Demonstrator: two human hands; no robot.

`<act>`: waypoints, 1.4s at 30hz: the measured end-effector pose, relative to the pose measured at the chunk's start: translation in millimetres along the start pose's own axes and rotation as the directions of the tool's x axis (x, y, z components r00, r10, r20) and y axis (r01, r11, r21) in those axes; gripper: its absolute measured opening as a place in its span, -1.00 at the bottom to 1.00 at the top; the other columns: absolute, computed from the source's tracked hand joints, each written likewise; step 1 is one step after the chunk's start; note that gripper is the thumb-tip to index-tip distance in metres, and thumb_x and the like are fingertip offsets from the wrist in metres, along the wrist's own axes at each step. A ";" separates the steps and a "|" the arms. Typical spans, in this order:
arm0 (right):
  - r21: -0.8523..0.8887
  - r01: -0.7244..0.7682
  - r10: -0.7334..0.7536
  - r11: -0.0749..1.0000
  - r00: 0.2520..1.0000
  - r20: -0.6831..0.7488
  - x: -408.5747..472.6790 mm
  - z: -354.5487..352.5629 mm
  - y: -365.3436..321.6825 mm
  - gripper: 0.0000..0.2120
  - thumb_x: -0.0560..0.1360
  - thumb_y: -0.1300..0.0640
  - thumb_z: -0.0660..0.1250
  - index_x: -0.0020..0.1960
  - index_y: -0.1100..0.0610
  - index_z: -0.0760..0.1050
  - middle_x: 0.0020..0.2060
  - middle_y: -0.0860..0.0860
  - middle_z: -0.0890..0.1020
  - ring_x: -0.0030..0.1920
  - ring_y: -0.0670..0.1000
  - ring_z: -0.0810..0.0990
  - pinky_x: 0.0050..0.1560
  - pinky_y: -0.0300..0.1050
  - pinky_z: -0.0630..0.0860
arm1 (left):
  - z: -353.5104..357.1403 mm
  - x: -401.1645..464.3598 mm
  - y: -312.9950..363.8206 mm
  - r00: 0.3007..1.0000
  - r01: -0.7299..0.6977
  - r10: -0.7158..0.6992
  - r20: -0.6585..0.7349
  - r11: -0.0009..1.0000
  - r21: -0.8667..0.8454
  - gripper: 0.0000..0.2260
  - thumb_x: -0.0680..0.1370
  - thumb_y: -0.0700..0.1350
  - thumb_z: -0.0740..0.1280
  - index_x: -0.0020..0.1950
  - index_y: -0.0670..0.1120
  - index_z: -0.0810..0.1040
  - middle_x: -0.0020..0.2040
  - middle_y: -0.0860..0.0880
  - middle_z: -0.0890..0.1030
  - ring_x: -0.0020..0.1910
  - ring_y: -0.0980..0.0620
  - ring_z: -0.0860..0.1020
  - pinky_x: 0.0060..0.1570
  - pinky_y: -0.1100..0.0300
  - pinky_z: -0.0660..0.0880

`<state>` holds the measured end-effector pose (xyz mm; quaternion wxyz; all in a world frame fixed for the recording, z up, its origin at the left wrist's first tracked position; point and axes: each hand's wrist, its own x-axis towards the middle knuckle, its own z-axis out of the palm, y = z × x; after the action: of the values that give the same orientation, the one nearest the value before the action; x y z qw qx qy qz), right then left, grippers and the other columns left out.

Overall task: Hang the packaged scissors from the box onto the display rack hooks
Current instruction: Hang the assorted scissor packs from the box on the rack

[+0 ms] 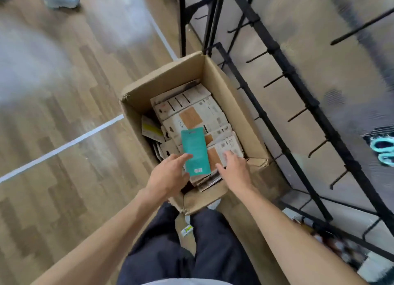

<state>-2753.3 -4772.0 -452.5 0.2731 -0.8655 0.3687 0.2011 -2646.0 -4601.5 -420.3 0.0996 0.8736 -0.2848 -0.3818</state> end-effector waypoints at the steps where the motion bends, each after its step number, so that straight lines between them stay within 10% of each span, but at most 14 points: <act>1: 0.003 -0.008 0.008 1.000 1.000 0.005 3.2 4.5 3.1 -0.71 0.56 0.03 0.39 0.21 0.12 0.47 0.06 0.10 0.62 0.07 0.11 0.60 0.01 0.01 0.60 | 7.7 15.9 1.2 0.999 0.018 -0.019 0.031 0.999 0.033 -0.48 0.56 0.00 0.32 0.50 0.19 0.28 0.29 -0.04 0.49 0.21 -0.07 0.53 0.10 0.04 0.56; 11: -0.087 -0.004 0.012 0.996 0.996 0.085 19.9 20.1 19.8 -0.75 0.57 0.08 0.36 0.20 0.14 0.45 0.09 0.13 0.59 0.12 0.16 0.56 0.08 0.08 0.57 | 60.1 101.0 19.8 0.979 -0.038 -0.004 0.202 0.979 0.202 -0.47 0.62 0.09 0.23 0.54 0.20 0.10 0.48 -0.28 0.14 0.13 -0.27 0.57 -0.02 0.01 0.51; 17: -0.233 0.037 -0.009 0.972 0.993 0.121 40.0 29.8 22.6 -0.62 0.51 0.20 0.41 0.29 0.09 0.39 0.17 0.08 0.57 0.12 0.10 0.58 0.13 0.04 0.59 | 46.8 82.0 14.0 0.999 0.037 -0.037 -0.020 0.999 0.010 -0.66 0.63 -0.18 0.19 0.38 -0.03 0.20 0.18 -0.19 0.41 -0.18 -0.29 0.58 -0.28 -0.06 0.47; 20: -0.385 0.215 -0.158 0.898 0.972 0.174 47.7 37.4 22.1 -0.30 0.46 0.31 0.41 0.50 0.07 0.18 0.36 0.15 0.38 0.30 0.13 0.44 0.30 0.01 0.46 | 29.4 66.1 -8.3 0.988 0.040 -0.048 -0.145 0.998 -0.058 -0.44 0.58 -0.33 0.17 0.49 0.12 0.16 -0.04 -0.09 0.42 -0.24 -0.21 0.56 -0.26 -0.08 0.54; 25: -0.527 0.219 -0.175 0.821 0.976 0.133 59.5 53.5 11.8 -0.10 0.45 0.40 0.36 0.61 0.07 -0.07 0.51 0.32 0.04 0.53 0.34 0.11 0.52 0.20 0.20 | -15.8 52.3 -39.9 0.964 0.117 -0.204 -0.167 0.898 -0.425 -0.17 0.58 -0.36 0.19 0.53 0.35 -0.17 0.18 -0.23 0.52 -0.04 -0.15 0.62 -0.26 -0.06 0.66; 30: -0.625 0.272 -0.199 0.732 0.962 0.185 72.9 55.3 3.8 -0.13 0.47 0.36 0.38 0.61 0.15 -0.06 0.54 0.32 0.03 0.55 0.38 0.03 0.48 0.28 0.24 | -18.7 54.6 -41.1 0.952 0.150 -0.248 -0.177 0.888 -0.434 -0.29 0.61 -0.31 0.17 0.55 0.22 -0.12 0.29 -0.30 0.51 -0.04 -0.18 0.63 -0.23 -0.12 0.66; 34: -0.432 0.351 -0.264 0.830 0.931 0.251 76.1 33.3 -0.1 -0.33 0.51 0.35 0.30 0.56 0.11 0.19 0.48 0.23 0.26 0.47 0.28 0.25 0.41 0.19 0.36 | -22.3 53.0 -38.7 0.949 0.187 -0.282 -0.142 0.865 -0.466 -0.52 0.63 -0.27 0.15 0.45 0.09 0.08 0.31 -0.29 0.50 0.06 -0.24 0.61 -0.15 -0.13 0.65; 37: -0.070 0.358 -0.360 0.931 0.933 -0.012 59.4 3.8 -8.2 -0.73 0.61 0.25 0.26 0.28 0.15 0.54 0.11 0.03 0.57 0.05 0.06 0.58 0.03 -0.28 0.51 | -26.7 48.7 -40.6 0.926 0.179 -0.333 -0.180 0.803 -0.569 -0.89 0.66 -0.25 0.07 0.11 -0.05 0.24 0.26 -0.20 0.53 -0.04 -0.15 0.60 -0.34 0.07 0.64; 42: 0.380 0.088 -0.008 0.921 0.978 -0.207 7.5 -39.8 -36.6 -0.89 0.65 0.06 0.23 0.17 -0.02 0.46 -0.10 -0.16 0.60 -0.11 -0.23 0.58 -0.23 -0.36 0.51 | -50.1 21.4 -42.9 0.850 0.130 -0.420 -0.317 0.752 -0.647 -0.92 0.65 -0.19 0.23 0.03 -0.03 0.47 0.01 0.03 0.55 -0.07 0.01 0.57 -0.37 0.22 0.56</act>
<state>-2715.2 -4779.5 -414.1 0.4045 -0.8191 0.4056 0.0288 -2580.0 -4580.8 -415.7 0.3754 0.8914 0.0179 -0.2534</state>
